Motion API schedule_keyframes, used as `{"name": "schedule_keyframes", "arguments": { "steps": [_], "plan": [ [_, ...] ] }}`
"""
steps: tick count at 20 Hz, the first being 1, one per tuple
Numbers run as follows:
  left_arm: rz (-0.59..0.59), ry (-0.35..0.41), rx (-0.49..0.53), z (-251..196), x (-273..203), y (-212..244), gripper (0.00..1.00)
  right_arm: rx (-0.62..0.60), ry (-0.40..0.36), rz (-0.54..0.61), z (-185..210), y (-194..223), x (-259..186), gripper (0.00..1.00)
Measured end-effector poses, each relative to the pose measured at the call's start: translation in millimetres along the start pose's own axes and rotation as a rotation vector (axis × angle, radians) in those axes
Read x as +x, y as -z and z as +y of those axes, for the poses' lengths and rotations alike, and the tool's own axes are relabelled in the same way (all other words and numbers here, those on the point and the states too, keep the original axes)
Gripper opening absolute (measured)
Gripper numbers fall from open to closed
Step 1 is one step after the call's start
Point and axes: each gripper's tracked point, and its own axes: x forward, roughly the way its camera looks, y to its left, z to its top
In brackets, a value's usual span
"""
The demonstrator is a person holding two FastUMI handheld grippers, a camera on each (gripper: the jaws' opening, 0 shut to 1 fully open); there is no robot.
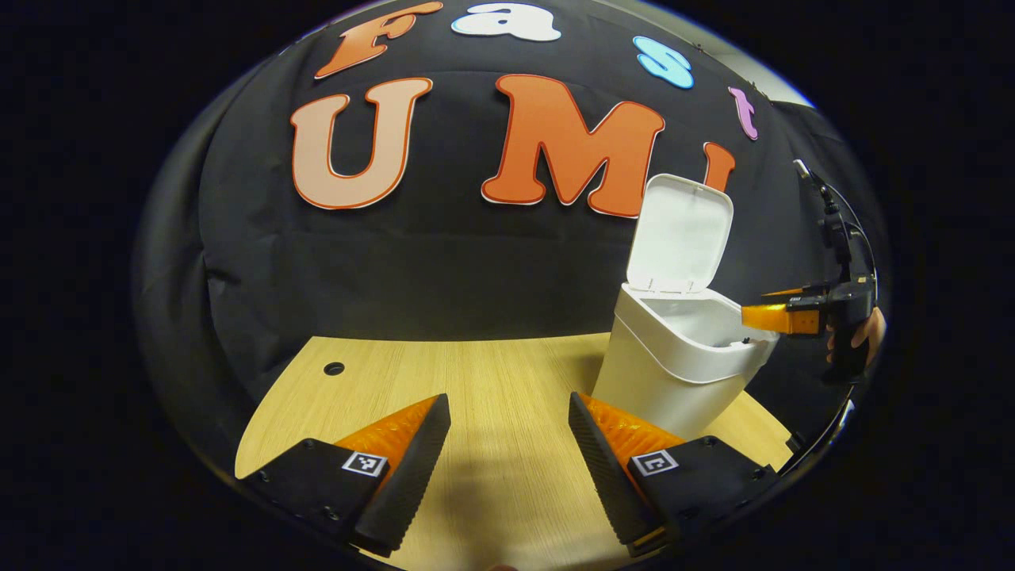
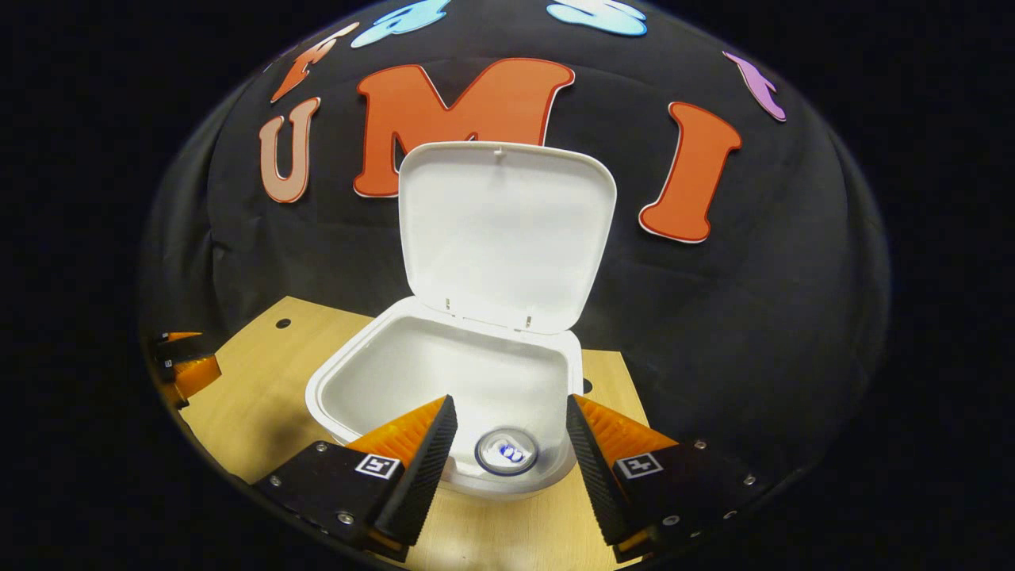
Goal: Press the lid of the desktop garbage bin to open it, pick up the crumpled paper on the desktop and throw it into the bin, then pick up the pop can on the desktop and drop it into the bin, and finally close the garbage bin lid.
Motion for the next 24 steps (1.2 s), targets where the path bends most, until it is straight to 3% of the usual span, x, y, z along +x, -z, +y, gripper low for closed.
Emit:
{"name": "schedule_keyframes", "arguments": {
  "steps": [11,17,20,24],
  "plan": [
    [0.004,-0.067,-0.031,38,-20,14,0.96,-0.066,0.03,-0.191,-5,-131,-10,0.84],
    [0.012,-0.103,-0.063,58,-28,24,0.94,-0.073,0.004,-0.241,10,-185,-3,0.84],
    [0.011,-0.108,-0.066,65,-30,26,0.96,-0.083,-0.002,-0.278,14,-211,3,0.77],
    [0.01,-0.118,-0.076,72,-29,29,0.96,-0.091,0.015,-0.272,11,-232,20,0.77]
  ]
}}
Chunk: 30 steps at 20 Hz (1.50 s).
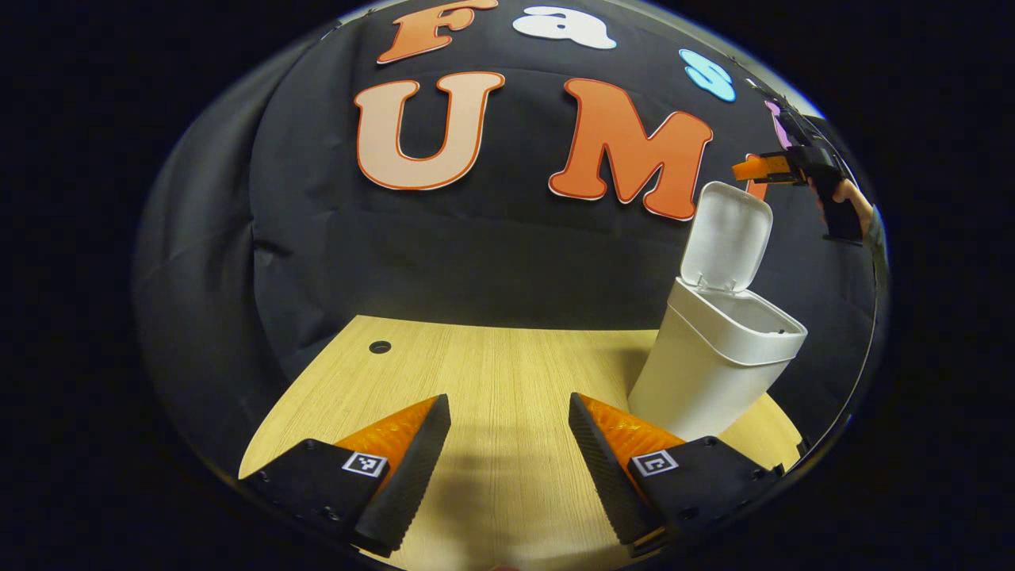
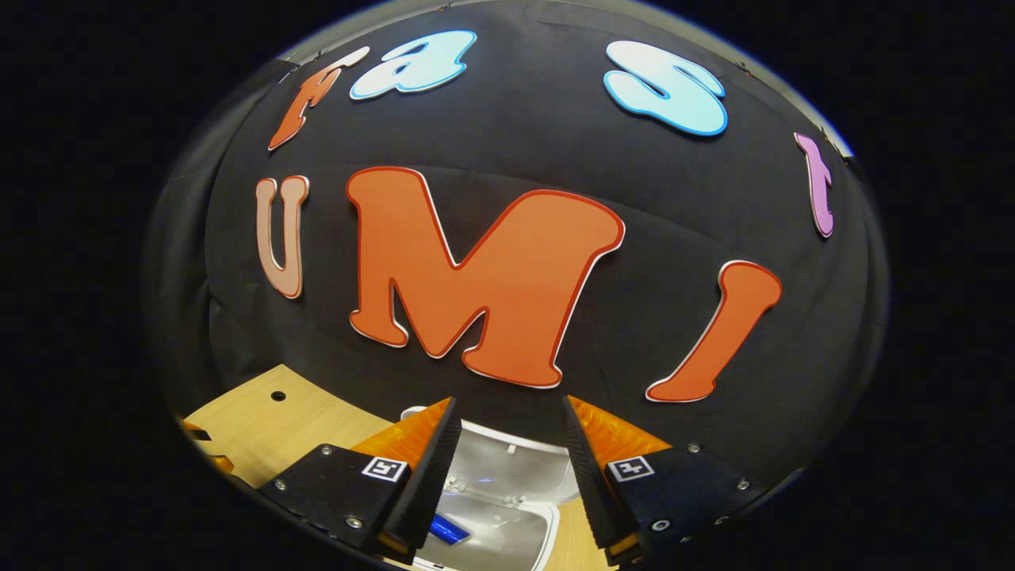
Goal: Press the lid of the desktop garbage bin to open it, pick up the crumpled paper on the desktop and throw it into the bin, then pick up the pop can on the desktop and drop it into the bin, and finally close the garbage bin lid.
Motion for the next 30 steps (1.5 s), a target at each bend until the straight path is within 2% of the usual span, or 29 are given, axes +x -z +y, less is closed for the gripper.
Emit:
{"name": "schedule_keyframes", "arguments": {
  "steps": [5,6,12,14,17,24,30],
  "plan": [
    [0.002,-0.018,-0.009,13,-3,2,0.96,0.028,-0.008,0.093,7,17,12,0.77],
    [0.001,-0.022,-0.007,16,-4,1,0.96,0.042,-0.003,0.075,7,13,15,0.77],
    [0.004,-0.023,0.0,27,-6,1,0.96,0.108,-0.029,0.138,20,32,-11,0.71],
    [0.006,-0.016,0.006,27,-5,1,0.96,0.111,-0.052,0.195,27,52,-21,0.71],
    [0.007,0.001,0.017,26,-4,0,0.96,0.108,-0.047,0.24,32,76,-29,0.72],
    [0.027,0.037,0.03,17,-1,5,0.96,0.185,-0.07,0.343,48,129,-65,0.72],
    [0.036,0.062,0.044,7,-1,8,0.96,0.243,-0.068,0.392,55,157,-85,0.72]
  ]
}}
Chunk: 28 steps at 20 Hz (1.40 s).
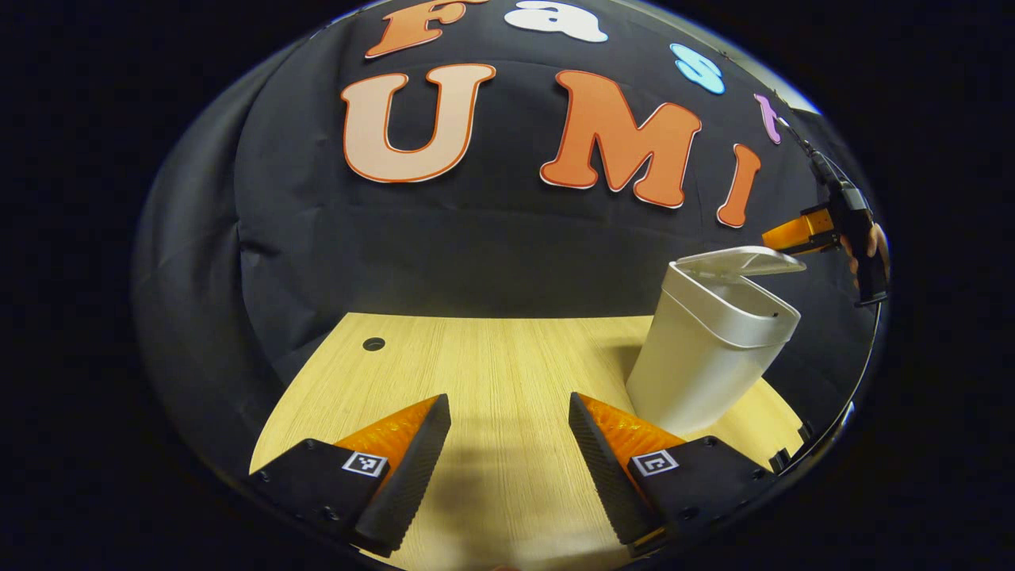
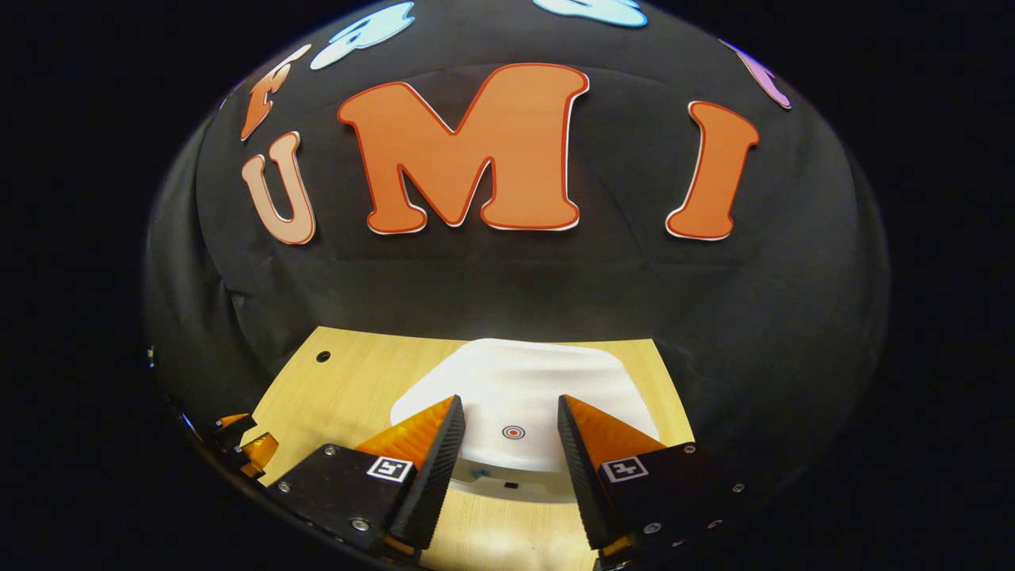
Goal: Press the lid of the desktop garbage bin to open it, pick up the crumpled paper on the desktop and throw it into the bin, then pick up the pop can on the desktop and drop it into the bin, and finally close the garbage bin lid.
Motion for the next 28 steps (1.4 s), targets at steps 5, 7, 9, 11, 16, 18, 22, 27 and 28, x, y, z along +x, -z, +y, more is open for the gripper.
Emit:
{"name": "schedule_keyframes", "arguments": {
  "steps": [5,7,9,11,16,18,22,27,28],
  "plan": [
    [0.014,0.002,0.007,-2,0,5,0.96,-0.001,-0.011,0.069,10,40,-2,0.72],
    [0.016,0.001,0.013,-3,-1,7,0.96,-0.008,0.002,0.077,10,46,2,0.66],
    [0.02,0.0,0.016,-4,-2,8,0.96,-0.011,0.011,0.084,10,52,4,0.6],
    [0.024,-0.002,0.019,-4,-2,10,0.96,-0.008,0.018,0.1,10,60,6,0.58],
    [0.04,0.0,0.022,-8,0,15,0.96,-0.018,0.043,0.101,11,65,7,0.54],
    [0.037,0.006,0.027,-12,-1,13,0.96,0.005,0.047,0.103,10,66,4,0.54],
    [0.033,0.012,0.044,-15,0,10,0.96,0.033,0.065,0.114,8,70,6,0.48],
    [0.013,0.027,0.062,-21,3,-2,0.96,0.029,0.078,0.098,7,68,6,0.42],
    [0.005,0.028,0.069,-22,3,-6,0.96,0.009,0.081,0.07,6,67,7,0.42]
  ]
}}
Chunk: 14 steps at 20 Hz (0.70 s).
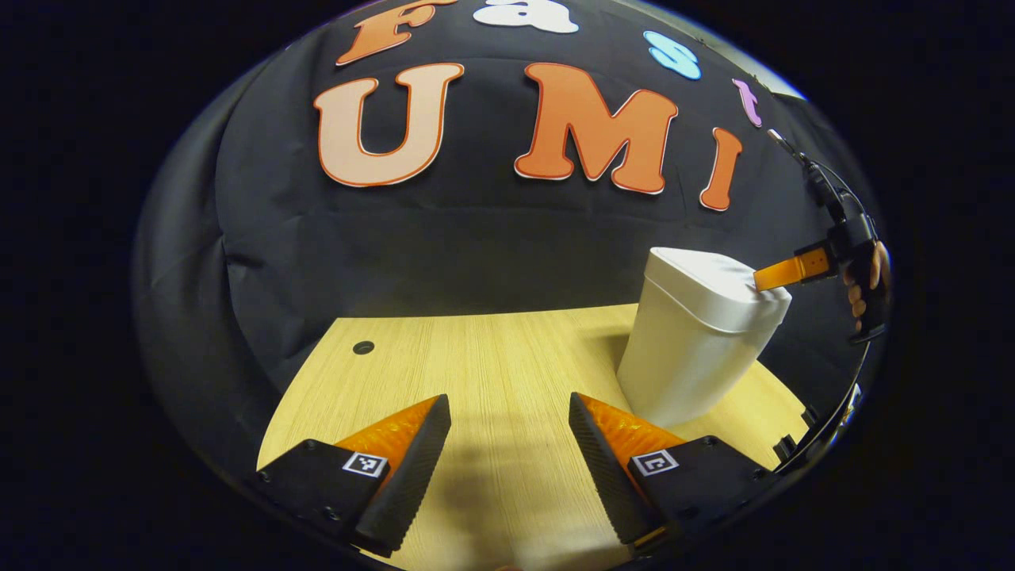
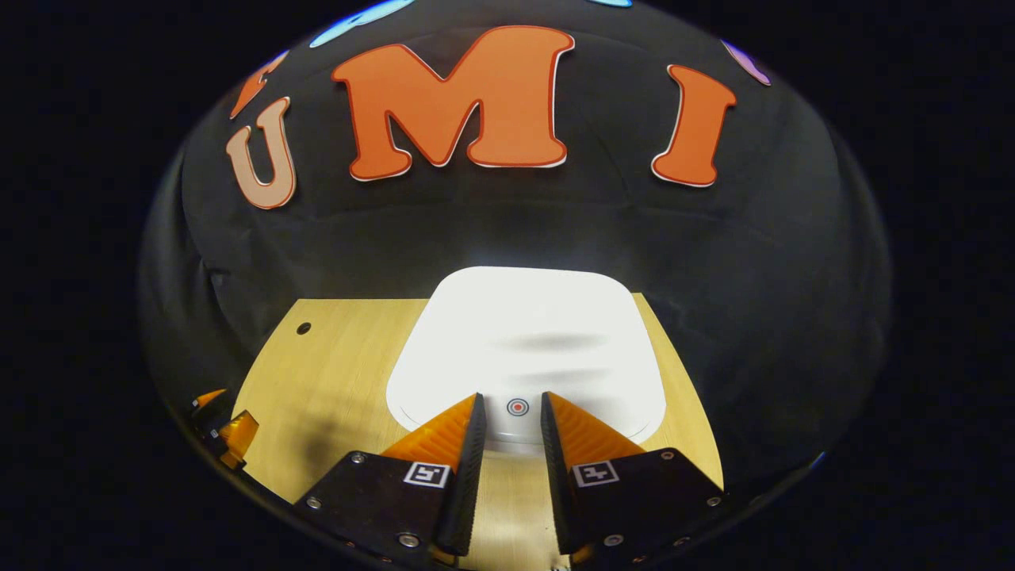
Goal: Press the lid of the desktop garbage bin to open it, pick up the crumpled paper on the desktop and throw it into the bin, then pick up the pop can on the desktop and drop it into the bin, and finally close the garbage bin lid.
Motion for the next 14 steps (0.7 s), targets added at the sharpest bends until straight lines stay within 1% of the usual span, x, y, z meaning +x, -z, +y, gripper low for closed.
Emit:
{"name": "schedule_keyframes", "arguments": {
  "steps": [2,3,5,7,8,9,10,12,14],
  "plan": [
    [-0.017,-0.007,0.011,5,-1,-10,0.94,0.007,0.016,-0.078,0,-7,0,0.42],
    [-0.03,-0.007,0.009,7,-1,-17,0.96,0.006,0.021,-0.116,0,-8,1,0.42],
    [-0.064,-0.007,-0.001,11,-1,-35,0.96,-0.002,0.018,-0.132,1,-8,1,0.43],
    [-0.099,-0.013,-0.003,16,-3,-53,0.96,0.011,0.024,-0.143,0,-6,2,0.47],
    [-0.113,-0.015,-0.004,19,-4,-60,0.96,0.027,0.02,-0.145,2,-6,1,0.52],
    [-0.119,-0.018,-0.003,22,-4,-66,0.96,0.045,0.014,-0.155,5,-7,-1,0.48],
    [-0.129,-0.027,-0.002,26,-5,-73,0.96,0.056,-0.001,-0.161,11,-8,-2,0.53],
    [-0.158,-0.041,0.001,33,-8,-91,0.96,0.058,-0.033,-0.179,21,-7,-10,0.53],
    [-0.199,-0.055,0.007,40,-15,-110,0.96,0.03,-0.045,-0.217,34,-13,-15,0.55]
  ]
}}
